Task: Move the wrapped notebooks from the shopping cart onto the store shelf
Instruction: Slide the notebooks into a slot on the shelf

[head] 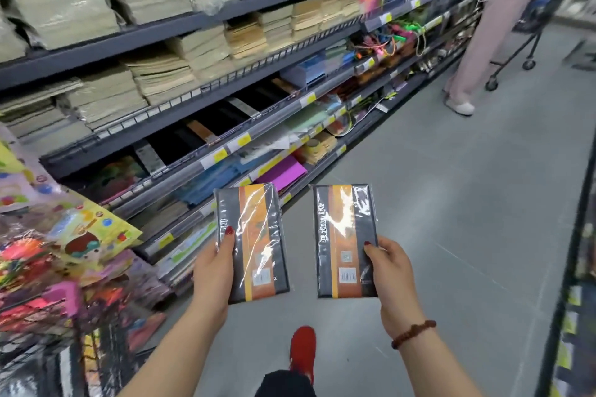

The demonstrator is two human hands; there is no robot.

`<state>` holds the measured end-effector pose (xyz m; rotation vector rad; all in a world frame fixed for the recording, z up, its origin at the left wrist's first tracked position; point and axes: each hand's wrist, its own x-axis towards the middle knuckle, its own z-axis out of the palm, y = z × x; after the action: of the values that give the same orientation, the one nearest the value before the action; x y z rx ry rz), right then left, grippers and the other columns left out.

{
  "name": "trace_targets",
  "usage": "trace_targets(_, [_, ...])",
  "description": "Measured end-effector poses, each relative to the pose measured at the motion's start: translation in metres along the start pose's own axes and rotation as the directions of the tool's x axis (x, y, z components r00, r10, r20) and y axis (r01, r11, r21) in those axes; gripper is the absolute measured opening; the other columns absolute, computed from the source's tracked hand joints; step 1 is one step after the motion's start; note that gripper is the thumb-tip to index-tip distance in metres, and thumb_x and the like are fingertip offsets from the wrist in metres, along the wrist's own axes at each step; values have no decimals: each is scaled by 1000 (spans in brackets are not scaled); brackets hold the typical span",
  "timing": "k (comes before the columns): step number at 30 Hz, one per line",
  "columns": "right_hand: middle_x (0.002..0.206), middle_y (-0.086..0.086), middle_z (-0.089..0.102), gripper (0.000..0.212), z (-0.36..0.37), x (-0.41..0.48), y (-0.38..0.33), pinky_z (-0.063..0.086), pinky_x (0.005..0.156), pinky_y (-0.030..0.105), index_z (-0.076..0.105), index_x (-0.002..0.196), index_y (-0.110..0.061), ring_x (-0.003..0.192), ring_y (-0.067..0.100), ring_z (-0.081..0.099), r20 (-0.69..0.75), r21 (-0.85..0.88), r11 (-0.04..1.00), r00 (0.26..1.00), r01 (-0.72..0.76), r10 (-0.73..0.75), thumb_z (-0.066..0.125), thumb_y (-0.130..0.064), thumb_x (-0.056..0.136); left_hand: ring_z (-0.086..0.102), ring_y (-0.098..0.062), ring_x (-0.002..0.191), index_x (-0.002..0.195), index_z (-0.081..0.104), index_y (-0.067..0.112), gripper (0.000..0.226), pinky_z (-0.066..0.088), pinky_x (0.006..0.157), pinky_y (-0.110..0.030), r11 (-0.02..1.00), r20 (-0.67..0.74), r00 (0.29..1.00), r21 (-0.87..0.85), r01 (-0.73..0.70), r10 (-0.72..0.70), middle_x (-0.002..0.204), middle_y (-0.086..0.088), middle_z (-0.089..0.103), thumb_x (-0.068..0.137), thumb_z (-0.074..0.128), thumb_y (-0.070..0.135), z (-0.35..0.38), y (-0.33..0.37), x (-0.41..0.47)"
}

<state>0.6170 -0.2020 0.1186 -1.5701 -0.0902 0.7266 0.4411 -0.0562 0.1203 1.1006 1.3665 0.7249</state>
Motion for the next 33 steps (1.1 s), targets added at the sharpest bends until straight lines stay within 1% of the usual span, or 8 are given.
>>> trace_targets(6, [101, 17, 67, 15, 13, 82, -28, 52, 83, 47, 61, 102, -12, 84, 27, 62, -34, -62, 998, 999, 25, -27, 54, -13, 89, 66, -37, 89, 91, 65, 13, 40, 51, 88, -52, 999, 66, 997, -16, 32, -31, 92, -16, 70, 92, 48, 49, 65, 26, 65])
trace_targets(8, [94, 15, 67, 15, 20, 113, -43, 52, 74, 41, 61, 101, -9, 78, 24, 61, -37, -86, 996, 999, 27, -30, 53, -12, 89, 67, -30, 86, 96, 66, 16, 36, 53, 85, -45, 999, 81, 996, -33, 29, -26, 94, -9, 72, 94, 47, 46, 86, 41, 88])
trace_targets(11, [78, 5, 60, 14, 28, 153, -63, 42, 56, 26, 61, 99, -6, 63, 15, 54, -42, -89, 996, 999, 31, -35, 52, -11, 90, 68, -25, 78, 90, 65, 17, 30, 54, 72, -38, 998, 97, 995, -42, 43, -39, 87, -5, 72, 96, 47, 40, 114, 63, 118])
trace_targets(14, [80, 4, 62, 16, 33, 191, -79, 45, 61, 27, 62, 101, -8, 68, 17, 56, -53, -82, 996, 998, 18, -23, 53, -12, 90, 68, -32, 88, 90, 67, 18, 33, 52, 87, -51, 999, 97, 995, -26, 36, -33, 93, -8, 73, 93, 49, 45, 138, 78, 144])
trace_targets(18, [91, 8, 67, 16, 35, 235, -98, 50, 72, 33, 62, 103, -10, 76, 21, 61, -35, -50, 999, 999, 19, -20, 54, -12, 90, 69, -29, 82, 92, 66, 18, 29, 54, 80, -45, 998, 79, 996, -34, 45, -42, 90, -7, 73, 95, 48, 40, 169, 93, 165])
trace_targets(21, [84, 6, 65, 13, 34, 273, -113, 50, 61, 27, 61, 100, -8, 68, 16, 60, -15, -51, 999, 1000, 16, -17, 52, -8, 91, 69, -32, 85, 95, 65, 17, 30, 54, 84, -51, 997, 49, 997, -48, 65, -62, 93, -10, 74, 93, 50, 43, 196, 102, 180])
trace_targets(27, [71, 4, 61, 8, 22, 357, -148, 42, 40, 12, 59, 90, -7, 46, 2, 58, 115, -84, 996, 993, 13, -3, 51, -3, 91, 68, -33, 85, 94, 64, 14, 31, 52, 83, -49, 996, -71, 995, -71, 60, -65, 91, -12, 72, 95, 48, 40, 268, 120, 200])
trace_targets(33, [77, 6, 63, 7, 10, 429, -189, 46, 51, 21, 58, 88, -11, 61, 14, 59, 263, -160, 987, 964, -1, 44, 53, -8, 91, 68, -31, 85, 95, 68, 14, 30, 51, 85, -46, 988, -178, 980, -138, 68, -92, 92, -10, 74, 96, 48, 37, 335, 133, 208])
